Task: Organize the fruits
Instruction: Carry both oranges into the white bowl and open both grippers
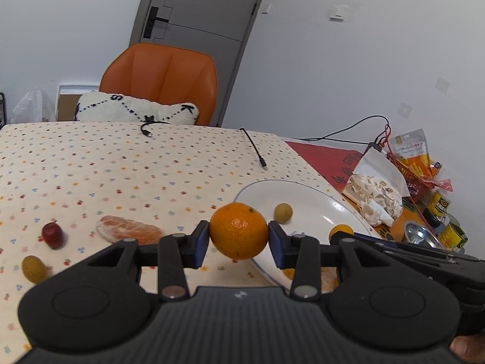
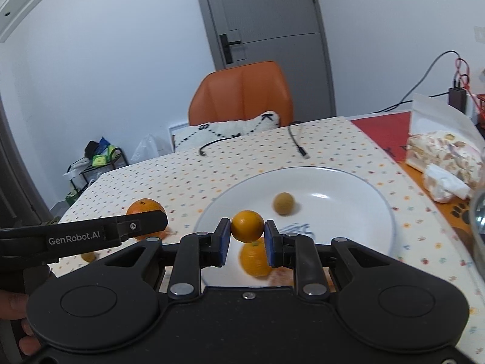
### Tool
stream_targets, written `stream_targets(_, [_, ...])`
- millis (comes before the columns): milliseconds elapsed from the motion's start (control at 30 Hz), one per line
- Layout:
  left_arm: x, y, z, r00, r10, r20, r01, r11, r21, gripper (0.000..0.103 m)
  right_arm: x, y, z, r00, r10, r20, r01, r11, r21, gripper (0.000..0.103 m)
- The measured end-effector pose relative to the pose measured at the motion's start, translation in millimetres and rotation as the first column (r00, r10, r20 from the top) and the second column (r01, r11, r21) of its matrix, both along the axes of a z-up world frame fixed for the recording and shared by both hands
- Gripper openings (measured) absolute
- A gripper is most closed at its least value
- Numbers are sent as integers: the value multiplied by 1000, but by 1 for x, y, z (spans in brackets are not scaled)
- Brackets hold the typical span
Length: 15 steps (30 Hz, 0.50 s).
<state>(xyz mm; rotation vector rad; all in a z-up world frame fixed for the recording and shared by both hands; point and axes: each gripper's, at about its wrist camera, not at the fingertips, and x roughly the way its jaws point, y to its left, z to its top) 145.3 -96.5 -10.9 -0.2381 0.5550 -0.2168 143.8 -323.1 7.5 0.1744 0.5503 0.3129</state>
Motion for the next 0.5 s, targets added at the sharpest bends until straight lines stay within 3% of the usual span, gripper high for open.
stream_targets(500, [18,-35,-2,998,-63,-10,63,998,5,40,-4,-43,-10,995,-96,-25,96,995,7,22])
